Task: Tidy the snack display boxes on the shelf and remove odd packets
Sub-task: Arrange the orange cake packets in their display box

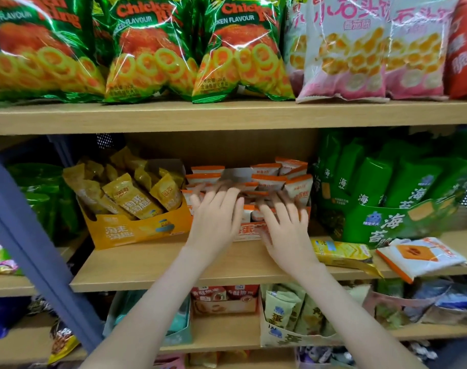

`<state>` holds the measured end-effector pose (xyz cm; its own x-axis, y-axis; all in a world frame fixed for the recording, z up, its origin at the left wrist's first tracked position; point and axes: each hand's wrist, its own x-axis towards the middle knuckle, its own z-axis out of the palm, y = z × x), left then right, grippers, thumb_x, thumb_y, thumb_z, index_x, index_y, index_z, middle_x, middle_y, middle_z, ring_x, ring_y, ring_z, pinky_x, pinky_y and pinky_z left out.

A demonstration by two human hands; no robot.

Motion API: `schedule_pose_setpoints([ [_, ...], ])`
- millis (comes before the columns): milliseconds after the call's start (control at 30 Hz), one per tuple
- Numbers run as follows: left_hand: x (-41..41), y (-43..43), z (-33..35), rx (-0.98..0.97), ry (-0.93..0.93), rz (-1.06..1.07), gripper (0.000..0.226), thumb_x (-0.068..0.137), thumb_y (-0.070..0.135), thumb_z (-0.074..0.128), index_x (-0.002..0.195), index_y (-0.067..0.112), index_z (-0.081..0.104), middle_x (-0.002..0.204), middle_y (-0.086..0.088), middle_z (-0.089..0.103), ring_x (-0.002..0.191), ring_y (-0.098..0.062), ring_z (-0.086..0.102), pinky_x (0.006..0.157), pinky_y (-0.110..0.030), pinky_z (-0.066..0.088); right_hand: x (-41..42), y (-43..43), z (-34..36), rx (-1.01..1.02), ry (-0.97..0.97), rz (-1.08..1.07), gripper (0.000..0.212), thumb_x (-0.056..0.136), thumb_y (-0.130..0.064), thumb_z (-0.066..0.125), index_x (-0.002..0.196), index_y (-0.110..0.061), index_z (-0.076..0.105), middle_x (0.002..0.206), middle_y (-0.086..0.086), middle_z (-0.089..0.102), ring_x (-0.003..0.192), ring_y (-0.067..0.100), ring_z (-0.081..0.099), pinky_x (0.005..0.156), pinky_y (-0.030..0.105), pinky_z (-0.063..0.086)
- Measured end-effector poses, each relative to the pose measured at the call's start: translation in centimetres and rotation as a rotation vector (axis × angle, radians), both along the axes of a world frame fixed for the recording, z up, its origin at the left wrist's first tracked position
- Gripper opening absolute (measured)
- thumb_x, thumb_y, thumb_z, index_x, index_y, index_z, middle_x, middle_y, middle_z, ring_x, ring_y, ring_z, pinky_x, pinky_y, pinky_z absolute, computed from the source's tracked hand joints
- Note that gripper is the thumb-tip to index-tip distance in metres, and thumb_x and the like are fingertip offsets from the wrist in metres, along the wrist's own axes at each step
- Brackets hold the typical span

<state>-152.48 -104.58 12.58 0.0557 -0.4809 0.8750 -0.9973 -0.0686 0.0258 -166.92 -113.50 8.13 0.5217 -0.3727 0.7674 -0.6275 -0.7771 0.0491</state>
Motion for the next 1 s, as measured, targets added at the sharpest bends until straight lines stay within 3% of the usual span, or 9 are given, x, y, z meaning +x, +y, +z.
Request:
schedule_pose_setpoints([
  [100, -0.5, -0.9, 1.7, 0.157, 0.087, -0.060, 0.032, 0.093, 0.024, 0.042, 0.091, 0.009, 0.070, 0.083, -0.007, 0.071, 0.080, -0.026, 0.067, 0.078, -0.054, 0.053, -0.1, -0.1, -0.6, -0.061, -0.024, 0.008, 0.057, 0.078, -0.013, 0.075, 0.127, -0.017, 0.047, 0.124, 0.012, 0.053, 0.120, 0.031, 0.044, 0.092, 0.052, 0.041],
  [200, -0.7, -2.0, 2.7, 0.333, 0.026, 0.026, 0.040, 0.092, 0.030, 0.037, 0.102, 0.017, 0.073, 0.101, -0.001, 0.073, 0.106, -0.022, 0.063, 0.110, -0.052, 0.026, -0.1, -0.4, -0.7, -0.083, -0.040, 0.038, 0.055, 0.078, -0.011, 0.075, 0.125, -0.017, 0.047, 0.125, 0.010, 0.047, 0.120, 0.031, 0.043, 0.093, 0.051, 0.039],
  [300, -0.7, -2.2, 3.4, 0.453, -0.003, 0.078, 0.036, 0.099, 0.033, 0.037, 0.116, 0.026, 0.067, 0.120, 0.005, 0.067, 0.124, -0.016, 0.049, 0.110, -0.040, 0.003, -0.1, -0.7, -0.6, -0.074, -0.035, 0.075, 0.058, 0.075, -0.009, 0.078, 0.123, -0.016, 0.047, 0.121, 0.009, 0.046, 0.120, 0.031, 0.042, 0.088, 0.048, 0.046],
  [533, -1.2, -3.5, 5.4, 0.665, 0.122, 0.184, 0.029, 0.103, 0.035, 0.038, 0.118, 0.030, 0.061, 0.125, 0.006, 0.060, 0.129, -0.018, 0.037, 0.107, -0.041, 0.013, -0.2, -1.0, -0.9, -0.088, -0.022, 0.100, 0.060, 0.075, -0.010, 0.079, 0.125, -0.016, 0.046, 0.122, 0.009, 0.045, 0.116, 0.030, 0.044, 0.082, 0.043, 0.048],
  [600, -1.1, -3.8, 4.6, 0.556, 0.114, 0.193, 0.029, 0.102, 0.034, 0.038, 0.110, 0.026, 0.065, 0.115, 0.003, 0.064, 0.123, -0.019, 0.044, 0.104, -0.042, 0.018, -0.2, -1.2, -1.1, -0.086, -0.003, 0.091, 0.061, 0.077, -0.012, 0.078, 0.128, -0.017, 0.045, 0.124, 0.009, 0.049, 0.118, 0.031, 0.045, 0.085, 0.043, 0.045],
  [733, -1.2, -3.5, 2.5, -0.148, 0.356, -0.006, 0.023, 0.093, 0.016, 0.046, 0.086, 0.004, 0.064, 0.074, -0.010, 0.062, 0.077, -0.018, 0.044, 0.085, -0.039, 0.037, -0.3, -1.5, -0.9, -0.088, 0.009, 0.094, 0.059, 0.079, -0.013, 0.075, 0.131, -0.018, 0.046, 0.131, 0.009, 0.051, 0.129, 0.030, 0.040, 0.097, 0.042, 0.036],
  [800, -1.3, -3.2, 2.5, -0.267, 0.552, -0.115, 0.020, 0.097, 0.013, 0.043, 0.094, 0.001, 0.058, 0.074, -0.004, 0.053, 0.072, -0.012, 0.042, 0.072, -0.033, 0.043, -0.4, -1.6, -0.8, -0.084, 0.001, 0.107, 0.060, 0.080, -0.014, 0.075, 0.133, -0.018, 0.046, 0.133, 0.008, 0.048, 0.130, 0.029, 0.040, 0.098, 0.043, 0.037],
  [900, -2.1, -2.2, 3.4, -0.427, 0.586, -0.269, 0.009, 0.101, 0.004, 0.034, 0.098, 0.007, 0.042, 0.070, 0.011, 0.036, 0.058, 0.002, 0.043, 0.053, -0.011, 0.031, -0.5, -1.7, -0.9, -0.072, 0.004, 0.131, 0.061, 0.080, -0.014, 0.076, 0.133, -0.018, 0.045, 0.130, 0.008, 0.051, 0.130, 0.029, 0.041, 0.099, 0.044, 0.038],
  [1000, -2.2, -0.9, 3.9, -0.619, 0.568, -0.266, 0.012, 0.100, -0.007, 0.031, 0.099, -0.004, 0.043, 0.081, 0.013, 0.036, 0.069, 0.009, 0.044, 0.061, -0.009, 0.035, -0.5, -1.7, -0.9, -0.062, -0.020, 0.143, 0.059, 0.080, -0.015, 0.075, 0.130, -0.017, 0.045, 0.128, 0.008, 0.051, 0.128, 0.029, 0.042, 0.096, 0.045, 0.040],
])
